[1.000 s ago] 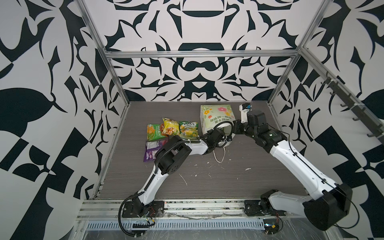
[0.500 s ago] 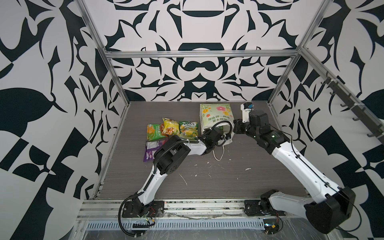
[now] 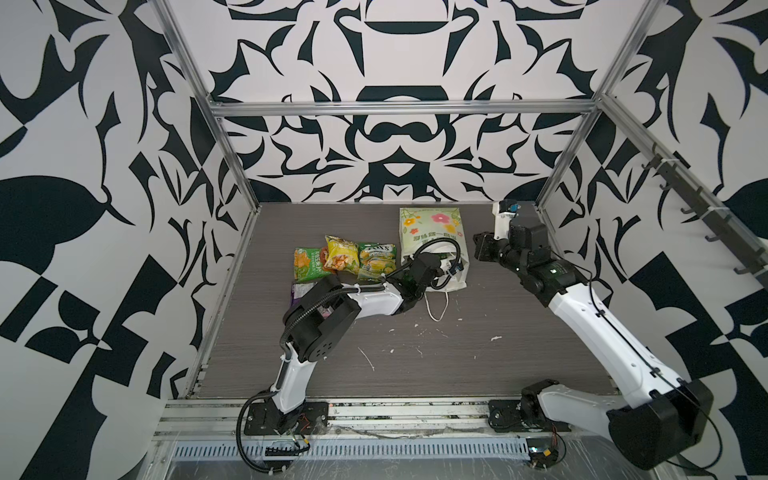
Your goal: Take the snacks out of the paper bag
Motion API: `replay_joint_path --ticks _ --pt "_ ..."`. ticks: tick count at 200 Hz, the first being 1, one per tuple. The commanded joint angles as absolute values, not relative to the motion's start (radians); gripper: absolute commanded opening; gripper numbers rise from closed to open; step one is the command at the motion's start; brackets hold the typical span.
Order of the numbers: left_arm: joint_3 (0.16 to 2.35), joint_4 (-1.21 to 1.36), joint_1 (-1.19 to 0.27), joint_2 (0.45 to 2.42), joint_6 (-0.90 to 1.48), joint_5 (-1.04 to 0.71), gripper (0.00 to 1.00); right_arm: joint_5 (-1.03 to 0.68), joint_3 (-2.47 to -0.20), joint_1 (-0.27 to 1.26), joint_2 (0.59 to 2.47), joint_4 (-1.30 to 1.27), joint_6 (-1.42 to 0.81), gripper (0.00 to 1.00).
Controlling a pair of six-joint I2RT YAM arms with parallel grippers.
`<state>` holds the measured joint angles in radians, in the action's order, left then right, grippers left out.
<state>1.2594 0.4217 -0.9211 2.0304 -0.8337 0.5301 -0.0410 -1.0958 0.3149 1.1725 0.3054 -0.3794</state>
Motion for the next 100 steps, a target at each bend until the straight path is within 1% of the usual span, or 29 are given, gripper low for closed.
replay_joint_path --ticks 1,5,16,30,39,47,61,72,88,100 --pt "1.299 0.413 -0.916 2.077 -0.803 0.515 0.16 -0.06 -1.069 0.307 1.164 0.239 -0.405 0.14" --pt "1.305 0.415 -0.916 2.082 -0.801 0.519 0.19 -0.06 -1.064 0.306 1.167 0.233 -0.406 0.14" --pt "1.311 0.426 -0.917 2.09 -0.8 0.518 0.22 -0.068 -1.054 0.297 1.177 0.223 -0.411 0.14" --pt "1.316 0.428 -0.917 2.09 -0.769 0.517 0.29 -0.099 -1.052 0.277 1.192 0.219 -0.416 0.15" --pt "1.306 0.449 -0.921 2.083 -0.768 0.524 0.3 -0.129 -1.058 0.256 1.203 0.215 -0.42 0.19" --pt "1.284 0.487 -0.925 2.068 -0.768 0.531 0.33 -0.164 -1.073 0.235 1.22 0.217 -0.423 0.23" --pt "1.245 0.519 -0.94 2.026 -0.758 0.524 0.45 -0.23 -1.112 0.198 1.257 0.225 -0.43 0.28" --pt "1.21 0.551 -0.959 1.983 -0.749 0.532 0.48 -0.268 -1.146 0.178 1.289 0.228 -0.43 0.31" --pt "1.147 0.61 -0.983 1.904 -0.708 0.541 0.61 -0.304 -1.191 0.165 1.334 0.241 -0.428 0.34" --pt "1.098 0.619 -0.997 1.829 -0.654 0.533 0.62 -0.373 -1.204 0.163 1.354 0.228 -0.389 0.37"
